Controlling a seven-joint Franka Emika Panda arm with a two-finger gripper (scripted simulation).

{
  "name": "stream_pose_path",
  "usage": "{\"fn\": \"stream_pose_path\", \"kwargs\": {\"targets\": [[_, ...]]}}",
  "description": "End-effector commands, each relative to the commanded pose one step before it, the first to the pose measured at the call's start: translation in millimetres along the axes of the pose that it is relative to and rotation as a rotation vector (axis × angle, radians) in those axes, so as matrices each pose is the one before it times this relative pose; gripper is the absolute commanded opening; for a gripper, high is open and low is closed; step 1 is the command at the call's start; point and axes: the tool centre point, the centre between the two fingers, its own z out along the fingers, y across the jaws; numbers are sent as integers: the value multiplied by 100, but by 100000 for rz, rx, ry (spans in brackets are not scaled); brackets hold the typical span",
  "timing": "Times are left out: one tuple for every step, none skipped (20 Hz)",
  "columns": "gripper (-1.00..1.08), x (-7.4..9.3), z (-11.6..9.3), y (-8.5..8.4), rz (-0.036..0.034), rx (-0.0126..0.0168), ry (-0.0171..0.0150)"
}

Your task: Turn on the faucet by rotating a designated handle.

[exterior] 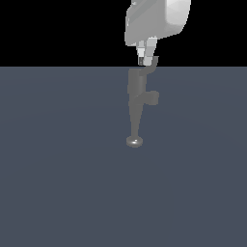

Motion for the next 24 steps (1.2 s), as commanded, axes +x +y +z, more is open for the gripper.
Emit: {"fn": "stream_pose_path", "kwargs": {"targets": [[-100,2101,94,305,1530,-56,39],[-100,525,8,29,62,-30,-6],[-100,532,13,29,88,-42,-8],[-100,516,8,27,62,-30,-6],[-100,511,8,26,62,-30,-7],[-100,518,14,27,88,-42,-10],[-100,493,3,24,44,-21,-5],[-100,509,14,26,88,-41,-12],[-100,491,8,23,62,-29,-9],[-100,485,8,21,62,-29,-11],[-100,0,0,0,0,0,0],[-100,-2045,-175,-739,-3282,331,-140],[-100,282,7,-198,108,-12,6],[-100,286,8,-195,119,-13,7],[-100,280,7,-196,108,-12,6],[-100,284,7,-194,119,-13,6],[-100,278,7,-195,108,-12,6],[-100,277,7,-194,108,-12,6],[-100,281,7,-191,119,-13,6],[-100,275,7,-192,108,-12,5],[-100,274,7,-191,108,-12,5],[-100,273,7,-190,108,-12,5],[-100,272,7,-189,108,-12,5],[-100,271,7,-188,108,-12,5]]}}
